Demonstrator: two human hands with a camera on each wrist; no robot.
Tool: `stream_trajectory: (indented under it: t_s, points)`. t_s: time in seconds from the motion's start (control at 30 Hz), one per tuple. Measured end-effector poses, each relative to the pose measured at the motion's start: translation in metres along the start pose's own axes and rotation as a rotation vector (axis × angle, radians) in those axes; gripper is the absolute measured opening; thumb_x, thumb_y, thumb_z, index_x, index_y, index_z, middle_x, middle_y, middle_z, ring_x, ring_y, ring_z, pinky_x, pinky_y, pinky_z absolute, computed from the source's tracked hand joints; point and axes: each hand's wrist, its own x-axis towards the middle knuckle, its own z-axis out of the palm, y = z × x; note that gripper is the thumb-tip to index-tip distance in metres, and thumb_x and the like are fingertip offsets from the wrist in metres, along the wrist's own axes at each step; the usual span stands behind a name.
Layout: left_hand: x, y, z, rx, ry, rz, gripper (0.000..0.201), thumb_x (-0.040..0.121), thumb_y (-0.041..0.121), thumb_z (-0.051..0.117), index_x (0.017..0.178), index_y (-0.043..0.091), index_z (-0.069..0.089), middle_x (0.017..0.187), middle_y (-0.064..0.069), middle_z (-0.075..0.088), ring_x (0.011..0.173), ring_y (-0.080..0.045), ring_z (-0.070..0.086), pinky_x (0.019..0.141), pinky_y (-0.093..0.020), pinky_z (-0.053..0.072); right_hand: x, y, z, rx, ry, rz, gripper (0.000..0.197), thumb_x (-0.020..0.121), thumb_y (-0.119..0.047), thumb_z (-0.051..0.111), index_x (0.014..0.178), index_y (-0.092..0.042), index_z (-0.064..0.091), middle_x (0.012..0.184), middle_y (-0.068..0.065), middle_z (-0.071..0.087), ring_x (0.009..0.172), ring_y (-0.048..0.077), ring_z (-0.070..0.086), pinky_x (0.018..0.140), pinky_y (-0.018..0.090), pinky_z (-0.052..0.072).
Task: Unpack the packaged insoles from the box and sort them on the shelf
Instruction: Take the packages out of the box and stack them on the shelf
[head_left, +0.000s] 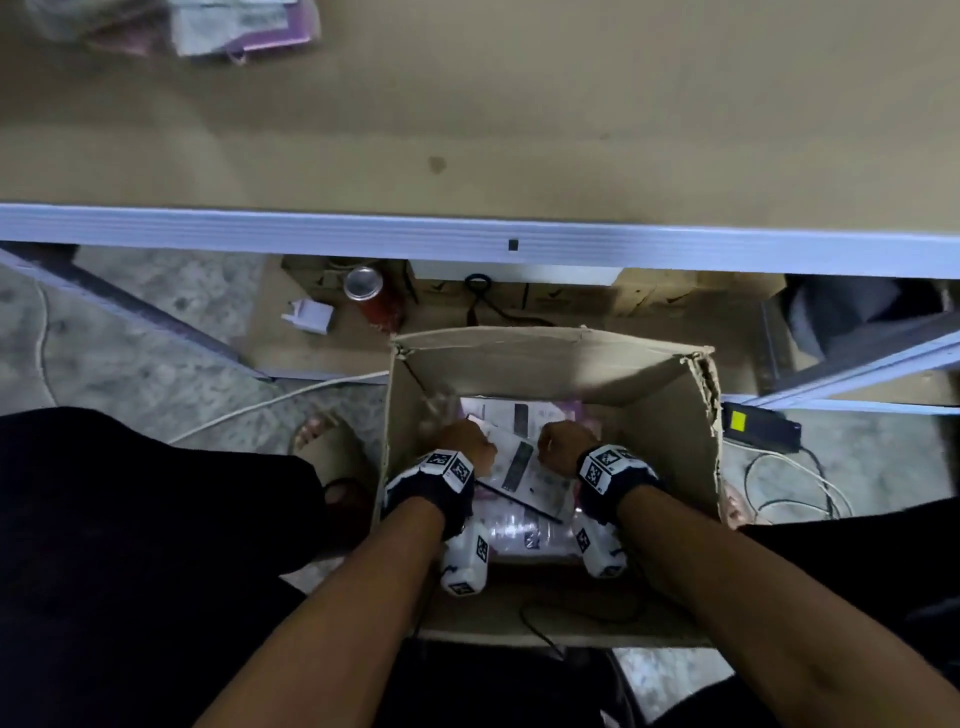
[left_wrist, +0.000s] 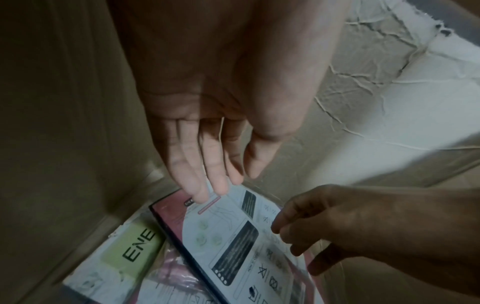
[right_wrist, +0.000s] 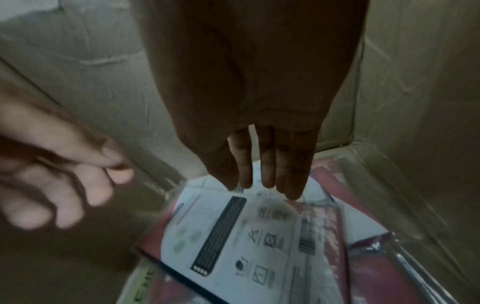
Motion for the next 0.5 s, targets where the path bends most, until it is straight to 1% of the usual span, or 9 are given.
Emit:
stream_trajectory:
  t_s: [0.07, 0.1, 0.13, 0.2, 0.23, 0.27, 0.37, 0.43, 0.5]
  points:
    - [0.005, -0.004, 0.003, -0.016, -0.028, -0.008, 0.034, 0.098, 0.021, 0.055, 0.115, -0.005, 0.068, 0.136, -0.017, 0.061, 0.121, -0.034, 0.060, 0.103, -0.039, 0.049, 0.009, 0.003, 0.009, -0.009, 0.021, 0.014, 0.041, 0.091, -0.028, 0.062, 0.128, -0.013, 0.055, 0.135, 0.014, 0.052, 0.120, 0.031, 0.055, 0.096, 0.033, 0.045]
    - [0.006, -0.005, 0.002, -0.007, -0.031, -0.017, 0.034, 0.098, 0.023, 0.055, 0.116, -0.002, 0.069, 0.137, -0.015, 0.061, 0.122, -0.032, 0.059, 0.104, -0.037, 0.048, 0.013, 0.005, 0.014, -0.004, 0.032, 0.019, 0.045, 0.089, -0.029, 0.064, 0.130, -0.014, 0.052, 0.134, 0.015, 0.049, 0.120, 0.033, 0.054, 0.096, 0.035, 0.045]
    - [0.008, -0.006, 0.002, -0.006, -0.025, -0.022, 0.033, 0.097, 0.024, 0.055, 0.114, 0.000, 0.070, 0.133, -0.015, 0.063, 0.119, -0.031, 0.061, 0.101, -0.034, 0.049, 0.016, 0.005, 0.018, 0.001, 0.030, 0.020, 0.048, 0.088, -0.029, 0.066, 0.131, -0.014, 0.050, 0.134, 0.016, 0.047, 0.120, 0.035, 0.053, 0.096, 0.036, 0.045]
    - [0.011, -0.006, 0.004, -0.013, -0.020, -0.026, 0.030, 0.096, 0.022, 0.055, 0.107, -0.001, 0.070, 0.121, -0.017, 0.069, 0.111, -0.031, 0.065, 0.088, -0.029, 0.052, 0.019, 0.006, 0.026, 0.006, 0.041, 0.020, 0.054, 0.085, -0.028, 0.070, 0.132, -0.014, 0.047, 0.135, 0.016, 0.044, 0.122, 0.036, 0.050, 0.099, 0.038, 0.044]
    - [0.012, -0.006, 0.005, -0.002, -0.014, -0.032, 0.030, 0.096, 0.022, 0.054, 0.106, -0.002, 0.070, 0.118, -0.017, 0.069, 0.109, -0.032, 0.065, 0.083, -0.029, 0.051, 0.021, 0.007, 0.030, -0.002, 0.062, 0.015, 0.056, 0.084, -0.029, 0.072, 0.132, -0.015, 0.046, 0.135, 0.015, 0.044, 0.124, 0.035, 0.048, 0.102, 0.040, 0.043]
    - [0.012, -0.006, 0.006, 0.012, -0.001, -0.041, 0.031, 0.096, 0.023, 0.054, 0.107, 0.000, 0.070, 0.118, -0.017, 0.069, 0.110, -0.032, 0.065, 0.083, -0.030, 0.050, 0.022, 0.007, 0.033, -0.021, 0.089, 0.010, 0.058, 0.082, -0.030, 0.073, 0.132, -0.016, 0.046, 0.135, 0.015, 0.045, 0.125, 0.035, 0.047, 0.104, 0.042, 0.041]
    - [0.014, -0.010, 0.012, 0.027, 0.018, -0.066, 0.033, 0.096, 0.025, 0.052, 0.114, 0.003, 0.070, 0.123, -0.016, 0.067, 0.115, -0.032, 0.062, 0.095, -0.033, 0.050, 0.026, 0.008, 0.040, -0.115, 0.128, 0.007, 0.058, 0.081, -0.034, 0.072, 0.130, -0.019, 0.045, 0.134, 0.013, 0.049, 0.125, 0.035, 0.045, 0.107, 0.045, 0.037]
    - [0.015, -0.013, 0.013, 0.020, -0.016, -0.083, 0.033, 0.095, 0.025, 0.050, 0.108, 0.002, 0.069, 0.125, -0.018, 0.066, 0.116, -0.032, 0.061, 0.094, -0.031, 0.048, 0.030, 0.009, 0.039, -0.151, 0.113, -0.002, 0.054, 0.081, -0.035, 0.071, 0.127, -0.019, 0.048, 0.133, 0.012, 0.051, 0.127, 0.035, 0.043, 0.109, 0.047, 0.033]
    - [0.015, -0.014, 0.012, 0.032, -0.037, -0.086, 0.034, 0.094, 0.023, 0.050, 0.108, 0.000, 0.069, 0.128, -0.019, 0.064, 0.118, -0.033, 0.060, 0.093, -0.031, 0.047, 0.035, 0.011, 0.034, -0.171, 0.097, -0.013, 0.049, 0.082, -0.036, 0.071, 0.123, -0.018, 0.050, 0.133, 0.012, 0.051, 0.128, 0.035, 0.042, 0.109, 0.047, 0.034]
